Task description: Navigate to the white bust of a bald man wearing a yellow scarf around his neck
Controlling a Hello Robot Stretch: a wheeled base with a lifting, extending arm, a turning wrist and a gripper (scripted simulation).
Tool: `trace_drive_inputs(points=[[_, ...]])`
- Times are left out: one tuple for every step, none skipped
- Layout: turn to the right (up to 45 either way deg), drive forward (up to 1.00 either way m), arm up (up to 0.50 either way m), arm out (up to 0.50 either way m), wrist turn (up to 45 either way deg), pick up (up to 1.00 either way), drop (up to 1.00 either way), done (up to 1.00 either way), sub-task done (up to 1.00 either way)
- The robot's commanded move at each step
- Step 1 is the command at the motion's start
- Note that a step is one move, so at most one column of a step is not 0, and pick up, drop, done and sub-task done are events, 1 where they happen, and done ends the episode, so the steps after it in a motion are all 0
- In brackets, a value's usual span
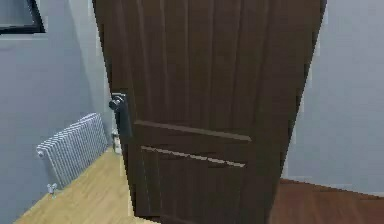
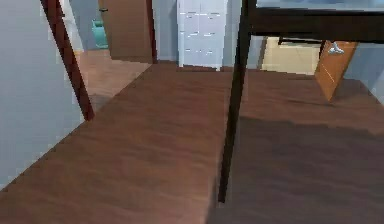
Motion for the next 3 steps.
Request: trace_drive_inputs(points=[[45.0, 0.0, 0.0, 0.0, 0.0, 0.0, 0.0, 0.0, 0.0], [27.0, 0.0, 0.0, 0.0, 0.0, 0.0, 0.0, 0.0, 0.0], [0.0, 0.9, 0.0, 0.0, 0.0, 0.0, 0.0, 0.0, 0.0]])
